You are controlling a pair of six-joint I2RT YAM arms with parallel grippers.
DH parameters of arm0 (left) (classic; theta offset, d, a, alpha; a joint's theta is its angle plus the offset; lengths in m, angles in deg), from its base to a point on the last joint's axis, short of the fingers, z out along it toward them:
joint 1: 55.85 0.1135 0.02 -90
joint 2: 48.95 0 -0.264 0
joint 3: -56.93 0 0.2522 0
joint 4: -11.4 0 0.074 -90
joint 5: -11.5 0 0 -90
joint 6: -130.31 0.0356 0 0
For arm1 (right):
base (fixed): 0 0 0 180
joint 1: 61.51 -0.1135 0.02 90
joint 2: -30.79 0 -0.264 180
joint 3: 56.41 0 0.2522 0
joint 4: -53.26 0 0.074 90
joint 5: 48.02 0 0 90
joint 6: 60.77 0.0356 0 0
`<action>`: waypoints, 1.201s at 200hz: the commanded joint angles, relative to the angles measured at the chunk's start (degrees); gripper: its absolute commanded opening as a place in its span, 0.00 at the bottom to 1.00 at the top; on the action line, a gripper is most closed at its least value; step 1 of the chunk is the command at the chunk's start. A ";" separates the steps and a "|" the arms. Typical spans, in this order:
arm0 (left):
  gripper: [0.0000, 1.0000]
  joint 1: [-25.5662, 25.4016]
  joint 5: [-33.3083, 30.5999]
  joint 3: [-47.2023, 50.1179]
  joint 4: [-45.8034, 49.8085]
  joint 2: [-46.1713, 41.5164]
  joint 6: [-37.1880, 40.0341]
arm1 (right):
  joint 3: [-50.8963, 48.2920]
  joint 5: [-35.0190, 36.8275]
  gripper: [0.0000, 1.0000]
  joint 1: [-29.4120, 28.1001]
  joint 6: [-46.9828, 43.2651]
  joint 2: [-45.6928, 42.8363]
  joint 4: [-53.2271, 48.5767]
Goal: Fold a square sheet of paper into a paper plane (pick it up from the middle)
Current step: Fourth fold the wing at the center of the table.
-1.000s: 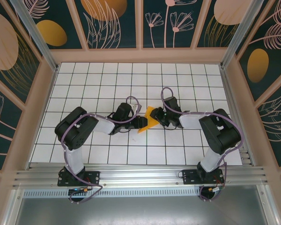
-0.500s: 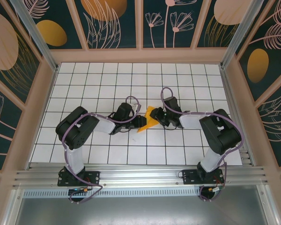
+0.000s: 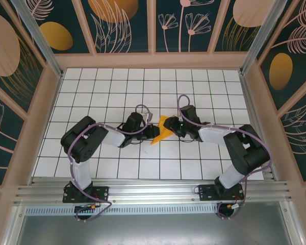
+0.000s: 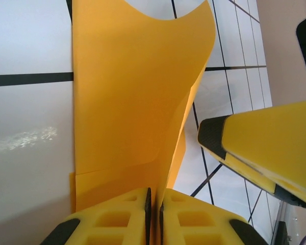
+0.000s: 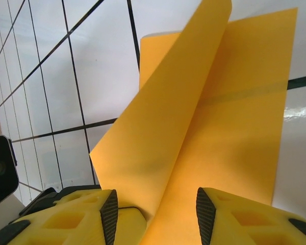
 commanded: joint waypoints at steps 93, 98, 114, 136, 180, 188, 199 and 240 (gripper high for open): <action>0.14 0.40 2.44 0.20 -2.70 2.40 -3.70 | 2.57 -3.25 0.52 -0.67 -2.75 4.53 1.20; 0.15 0.38 2.54 0.16 -2.80 2.47 -3.74 | 2.66 -3.25 0.52 -0.67 -2.83 4.65 1.24; 0.15 0.35 2.79 -0.01 -2.85 2.74 -3.84 | 2.88 -3.12 0.52 -0.67 -3.02 5.05 0.98; 0.14 0.40 3.06 0.04 -3.06 2.81 -4.05 | 3.58 -2.59 0.52 -0.74 -3.34 6.26 -0.28; 0.17 0.70 3.33 0.39 -3.33 2.41 -4.38 | 4.47 -0.15 0.51 -0.79 -2.86 8.06 -3.40; 0.18 0.83 3.27 0.46 -3.32 2.17 -4.45 | 4.42 0.36 0.51 -0.83 -2.64 8.35 -4.05; 0.21 0.99 3.34 0.70 -3.33 1.98 -4.54 | 4.41 1.25 0.51 -0.88 -2.16 8.72 -5.05; 0.29 1.37 3.97 2.55 -4.36 0.47 -5.15 | 5.24 3.82 0.50 -0.92 0.02 10.55 -9.28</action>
